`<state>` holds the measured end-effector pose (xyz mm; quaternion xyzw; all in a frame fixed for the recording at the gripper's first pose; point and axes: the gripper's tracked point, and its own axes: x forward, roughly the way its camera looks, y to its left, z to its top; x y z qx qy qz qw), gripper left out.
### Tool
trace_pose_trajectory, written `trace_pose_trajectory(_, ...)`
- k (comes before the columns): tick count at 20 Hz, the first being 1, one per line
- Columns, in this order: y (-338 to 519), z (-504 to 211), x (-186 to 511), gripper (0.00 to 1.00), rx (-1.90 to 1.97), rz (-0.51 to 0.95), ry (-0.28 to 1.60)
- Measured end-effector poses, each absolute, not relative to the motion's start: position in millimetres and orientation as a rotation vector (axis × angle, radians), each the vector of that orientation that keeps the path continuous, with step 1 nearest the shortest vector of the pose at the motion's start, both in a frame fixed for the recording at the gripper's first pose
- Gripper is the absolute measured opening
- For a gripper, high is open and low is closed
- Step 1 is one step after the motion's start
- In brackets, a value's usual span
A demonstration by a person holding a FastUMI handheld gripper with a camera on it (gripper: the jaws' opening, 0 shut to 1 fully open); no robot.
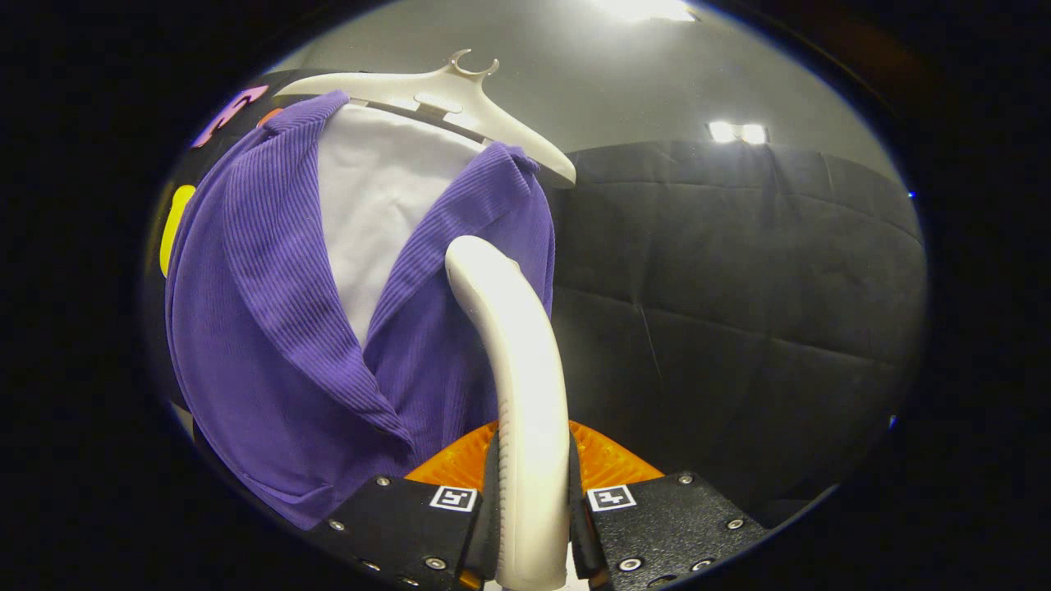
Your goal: Iron the clothes twice with a garment steamer, once on the left side and once on the right side.
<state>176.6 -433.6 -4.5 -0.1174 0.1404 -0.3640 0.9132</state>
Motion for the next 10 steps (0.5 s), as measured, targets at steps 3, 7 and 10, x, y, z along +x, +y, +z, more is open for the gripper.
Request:
trace_pose_trajectory(3,-437,-34,161,0.34,-0.266,-0.752,0.346)
trace_pose_trajectory(7,-439,-72,149,0.35,-0.290,-0.742,0.427)
trace_pose_trajectory(10,-434,-89,141,0.35,-0.313,-0.726,0.456)
